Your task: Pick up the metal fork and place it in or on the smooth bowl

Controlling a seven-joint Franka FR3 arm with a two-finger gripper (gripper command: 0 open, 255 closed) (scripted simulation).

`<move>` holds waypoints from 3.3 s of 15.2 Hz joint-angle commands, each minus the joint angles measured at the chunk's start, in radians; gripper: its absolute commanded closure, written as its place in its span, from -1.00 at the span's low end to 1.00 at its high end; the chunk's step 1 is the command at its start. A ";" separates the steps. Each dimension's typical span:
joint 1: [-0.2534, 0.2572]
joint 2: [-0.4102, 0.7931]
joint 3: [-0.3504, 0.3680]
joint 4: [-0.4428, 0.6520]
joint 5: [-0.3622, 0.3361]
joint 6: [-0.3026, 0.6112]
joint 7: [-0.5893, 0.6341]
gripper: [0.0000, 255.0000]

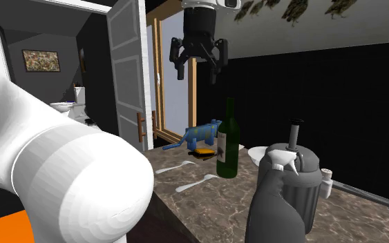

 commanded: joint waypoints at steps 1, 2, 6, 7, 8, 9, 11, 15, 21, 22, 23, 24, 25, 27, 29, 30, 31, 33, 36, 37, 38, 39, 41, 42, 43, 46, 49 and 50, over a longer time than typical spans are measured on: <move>0.000 0.000 0.000 0.000 0.000 0.000 0.000 -1.00; 0.002 0.013 0.019 -0.017 0.009 0.025 0.023 -1.00; 0.009 0.080 0.093 -0.069 0.046 0.128 0.112 -1.00; 0.011 0.101 0.111 -0.079 0.054 0.154 0.134 -1.00; 0.013 0.124 0.129 -0.088 0.062 0.180 0.156 -1.00; 0.014 0.148 0.148 -0.095 0.070 0.207 0.178 -1.00; 0.018 0.201 0.183 -0.105 0.083 0.261 0.222 -1.00; 0.020 0.324 0.253 -0.108 0.101 0.368 0.313 -1.00; 0.015 0.546 0.348 -0.072 0.091 0.522 0.460 -1.00; 0.013 0.586 0.362 -0.061 0.083 0.546 0.487 -1.00; 0.012 0.628 0.375 -0.049 0.073 0.569 0.515 -1.00; 0.010 0.670 0.387 -0.036 0.061 0.591 0.543 -1.00; 0.010 0.713 0.398 -0.021 0.047 0.612 0.573 -1.00; 0.012 0.801 0.413 0.012 0.014 0.651 0.634 -1.00; 0.019 0.890 0.421 0.050 -0.026 0.685 0.697 -1.00; 0.025 0.935 0.422 0.071 -0.046 0.699 0.728 -1.00; 0.033 0.979 0.420 0.093 -0.067 0.713 0.759 -1.00; 0.047 1.037 0.414 0.123 -0.093 0.727 0.797 -1.00; 0.053 1.066 0.408 0.112 -0.107 0.766 0.807 -1.00; 0.056 1.076 0.407 0.109 -0.112 0.779 0.811 -1.00; 0.058 1.087 0.405 0.106 -0.117 0.792 0.815 -1.00; 0.060 1.097 0.403 0.103 -0.122 0.805 0.818 -1.00; 0.064 1.114 0.399 0.099 -0.131 0.825 0.824 -1.00; 0.064 1.114 0.399 0.099 -0.131 0.825 0.824 -1.00; 0.064 1.114 0.399 0.099 -0.131 0.825 0.824 -1.00; 0.064 1.114 0.399 0.099 -0.131 0.825 0.824 -1.00; 0.064 1.114 0.399 0.099 -0.131 0.825 0.824 1.00; 0.064 1.114 0.399 0.099 -0.131 0.825 0.824 1.00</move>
